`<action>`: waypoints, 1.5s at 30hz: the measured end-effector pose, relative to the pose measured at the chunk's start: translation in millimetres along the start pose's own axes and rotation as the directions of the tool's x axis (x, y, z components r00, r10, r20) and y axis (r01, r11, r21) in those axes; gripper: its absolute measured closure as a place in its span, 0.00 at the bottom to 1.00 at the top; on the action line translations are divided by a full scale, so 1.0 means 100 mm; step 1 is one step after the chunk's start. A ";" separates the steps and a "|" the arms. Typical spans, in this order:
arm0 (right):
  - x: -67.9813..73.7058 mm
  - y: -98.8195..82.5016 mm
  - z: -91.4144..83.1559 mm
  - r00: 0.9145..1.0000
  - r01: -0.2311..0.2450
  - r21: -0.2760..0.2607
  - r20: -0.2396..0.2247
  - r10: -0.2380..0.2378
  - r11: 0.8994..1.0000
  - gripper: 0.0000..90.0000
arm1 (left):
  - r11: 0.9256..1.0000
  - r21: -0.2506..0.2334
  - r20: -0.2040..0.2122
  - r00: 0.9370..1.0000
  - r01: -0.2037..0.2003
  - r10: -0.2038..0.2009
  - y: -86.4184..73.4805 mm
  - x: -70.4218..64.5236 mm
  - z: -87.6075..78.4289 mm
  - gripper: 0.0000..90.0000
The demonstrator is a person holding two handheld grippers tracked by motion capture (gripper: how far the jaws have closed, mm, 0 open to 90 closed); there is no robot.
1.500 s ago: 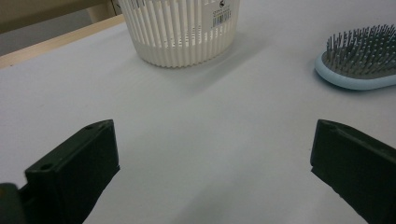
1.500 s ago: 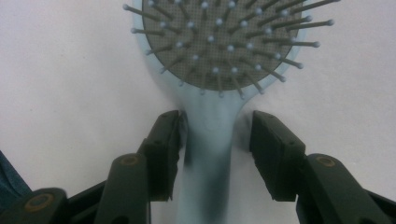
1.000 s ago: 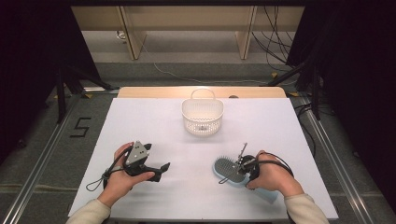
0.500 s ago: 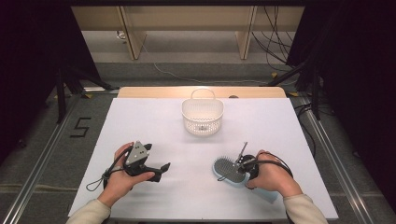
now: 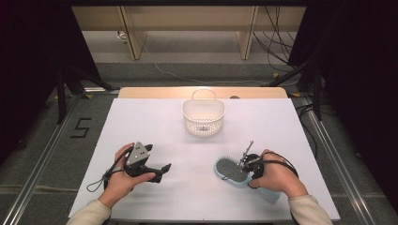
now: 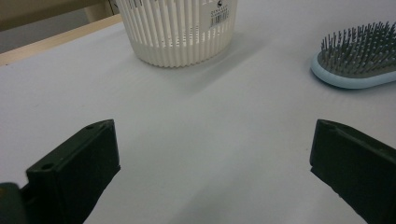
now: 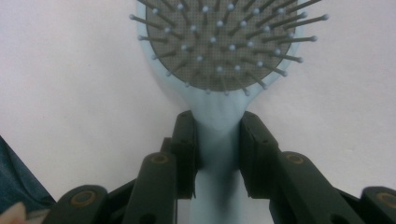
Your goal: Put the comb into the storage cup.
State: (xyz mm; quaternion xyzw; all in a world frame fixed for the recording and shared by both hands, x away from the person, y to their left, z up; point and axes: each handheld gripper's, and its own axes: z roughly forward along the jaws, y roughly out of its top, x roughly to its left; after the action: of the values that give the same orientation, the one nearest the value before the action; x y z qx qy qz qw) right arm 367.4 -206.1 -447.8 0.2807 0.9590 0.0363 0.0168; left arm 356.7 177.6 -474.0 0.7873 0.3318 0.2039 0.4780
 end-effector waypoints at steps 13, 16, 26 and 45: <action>0.00 -0.03 -0.21 0.999 0.013 -0.159 0.046 -0.006 0.987 0.78 | 1.000 -0.002 -0.004 1.000 0.001 -0.001 0.00 0.00 0.00 0.01; -0.01 -0.04 -0.24 0.998 0.017 -0.261 0.066 0.000 0.965 0.78 | 1.000 -0.002 -0.004 1.000 0.001 -0.001 0.00 0.00 0.00 0.01; -0.06 -0.10 -0.15 0.996 -0.022 -0.415 0.064 0.054 0.910 0.78 | 1.000 -0.004 -0.004 1.000 0.000 0.000 0.00 0.00 -0.01 0.01; -0.07 -0.10 -0.11 0.994 -0.028 -0.524 0.073 0.078 0.851 0.78 | 1.000 -0.003 -0.004 1.000 -0.003 0.003 0.00 0.00 -0.01 0.01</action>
State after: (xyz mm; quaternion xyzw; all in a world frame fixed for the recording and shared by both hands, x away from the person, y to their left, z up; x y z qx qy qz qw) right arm 366.7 -219.1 -437.6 0.2935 0.9031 0.2828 0.1353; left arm 356.5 177.9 -473.5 0.7868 0.3313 0.2067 0.4780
